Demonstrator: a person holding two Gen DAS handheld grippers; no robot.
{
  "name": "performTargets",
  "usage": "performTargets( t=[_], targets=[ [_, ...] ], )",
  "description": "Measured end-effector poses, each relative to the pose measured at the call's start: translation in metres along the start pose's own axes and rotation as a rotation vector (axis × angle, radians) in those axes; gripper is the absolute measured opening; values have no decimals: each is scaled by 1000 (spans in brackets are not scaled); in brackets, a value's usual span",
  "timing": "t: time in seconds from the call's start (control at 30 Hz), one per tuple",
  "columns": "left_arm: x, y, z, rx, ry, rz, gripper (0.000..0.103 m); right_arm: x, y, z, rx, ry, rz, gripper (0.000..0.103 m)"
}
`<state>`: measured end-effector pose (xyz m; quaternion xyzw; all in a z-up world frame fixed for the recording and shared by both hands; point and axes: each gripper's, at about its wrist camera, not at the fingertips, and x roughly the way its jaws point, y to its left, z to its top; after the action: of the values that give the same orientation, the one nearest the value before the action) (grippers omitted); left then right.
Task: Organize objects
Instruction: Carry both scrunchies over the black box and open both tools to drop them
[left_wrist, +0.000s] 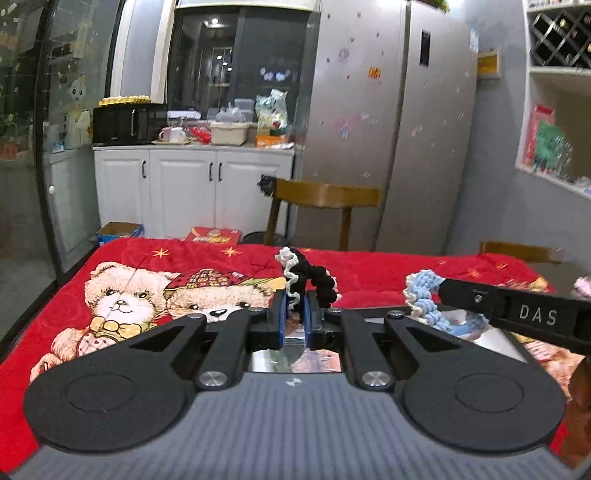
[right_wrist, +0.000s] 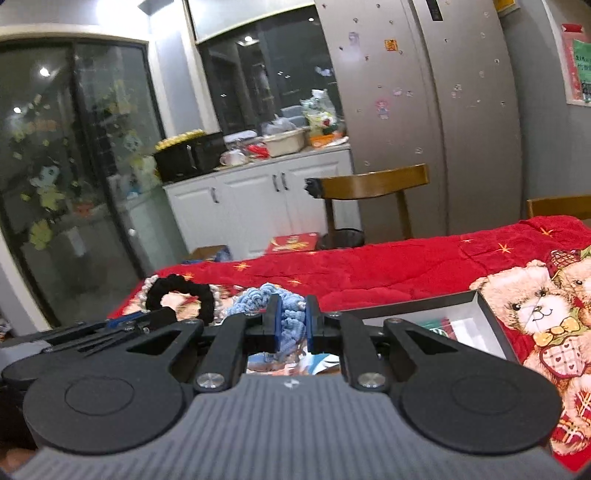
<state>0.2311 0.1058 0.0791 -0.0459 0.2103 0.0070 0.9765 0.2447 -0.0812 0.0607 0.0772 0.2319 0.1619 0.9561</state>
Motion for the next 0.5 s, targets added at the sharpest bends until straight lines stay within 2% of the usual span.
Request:
performTargets(
  t=[0.2, 0.5],
  targets=[
    [36, 5, -9, 4, 69, -15, 12, 29, 4, -7, -31, 25, -58, 15],
    [62, 8, -25, 14, 118, -39, 12, 47, 2, -15, -38, 58, -65, 15]
  ],
)
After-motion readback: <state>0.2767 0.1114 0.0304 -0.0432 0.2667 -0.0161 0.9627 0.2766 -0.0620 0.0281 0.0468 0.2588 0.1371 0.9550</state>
